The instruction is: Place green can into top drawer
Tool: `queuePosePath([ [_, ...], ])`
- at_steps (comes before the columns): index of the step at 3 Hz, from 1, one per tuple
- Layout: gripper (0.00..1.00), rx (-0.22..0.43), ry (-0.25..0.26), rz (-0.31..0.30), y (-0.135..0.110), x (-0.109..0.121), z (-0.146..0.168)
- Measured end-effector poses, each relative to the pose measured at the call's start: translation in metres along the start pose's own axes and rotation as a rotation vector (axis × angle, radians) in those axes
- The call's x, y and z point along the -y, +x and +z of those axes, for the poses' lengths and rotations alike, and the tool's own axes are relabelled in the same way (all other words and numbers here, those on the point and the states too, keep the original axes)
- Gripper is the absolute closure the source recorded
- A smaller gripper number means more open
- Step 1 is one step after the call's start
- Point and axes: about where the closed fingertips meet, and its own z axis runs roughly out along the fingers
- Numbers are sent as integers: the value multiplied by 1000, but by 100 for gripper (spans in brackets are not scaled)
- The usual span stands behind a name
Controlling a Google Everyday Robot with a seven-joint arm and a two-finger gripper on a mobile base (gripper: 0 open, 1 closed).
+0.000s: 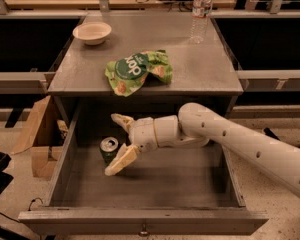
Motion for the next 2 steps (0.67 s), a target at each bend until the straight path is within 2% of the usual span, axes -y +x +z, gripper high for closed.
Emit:
queuePosePath([
  [1, 0, -188, -111, 21, -26, -28, -24],
  [2, 0, -396, -135, -1, -84, -32, -60],
])
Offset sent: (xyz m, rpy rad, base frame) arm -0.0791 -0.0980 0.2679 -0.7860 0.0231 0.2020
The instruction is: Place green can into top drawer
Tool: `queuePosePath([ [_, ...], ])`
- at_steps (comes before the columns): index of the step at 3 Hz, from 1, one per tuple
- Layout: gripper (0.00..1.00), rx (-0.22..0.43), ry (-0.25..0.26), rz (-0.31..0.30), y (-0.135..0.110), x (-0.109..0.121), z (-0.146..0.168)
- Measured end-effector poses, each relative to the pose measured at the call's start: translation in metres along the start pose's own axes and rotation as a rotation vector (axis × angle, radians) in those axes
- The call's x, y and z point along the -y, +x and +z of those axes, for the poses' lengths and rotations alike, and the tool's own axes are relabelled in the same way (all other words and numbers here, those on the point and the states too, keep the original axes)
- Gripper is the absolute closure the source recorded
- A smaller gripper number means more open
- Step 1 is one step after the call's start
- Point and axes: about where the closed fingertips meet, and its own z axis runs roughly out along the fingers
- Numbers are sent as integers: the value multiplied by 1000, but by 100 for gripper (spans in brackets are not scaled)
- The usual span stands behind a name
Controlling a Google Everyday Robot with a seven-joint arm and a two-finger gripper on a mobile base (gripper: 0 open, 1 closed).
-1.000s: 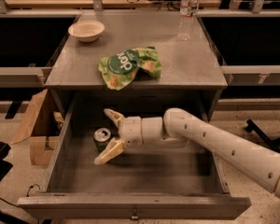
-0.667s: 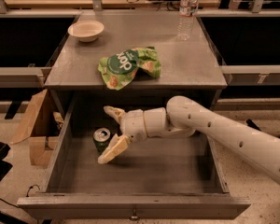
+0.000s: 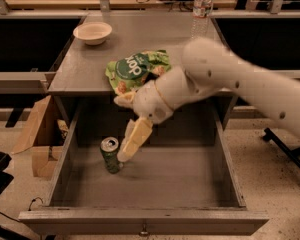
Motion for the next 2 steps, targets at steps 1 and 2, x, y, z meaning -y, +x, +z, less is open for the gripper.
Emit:
queuePosePath([
  [1, 0, -162, 96, -26, -58, -14, -76],
  [2, 0, -336, 304, -68, -79, -33, -153],
])
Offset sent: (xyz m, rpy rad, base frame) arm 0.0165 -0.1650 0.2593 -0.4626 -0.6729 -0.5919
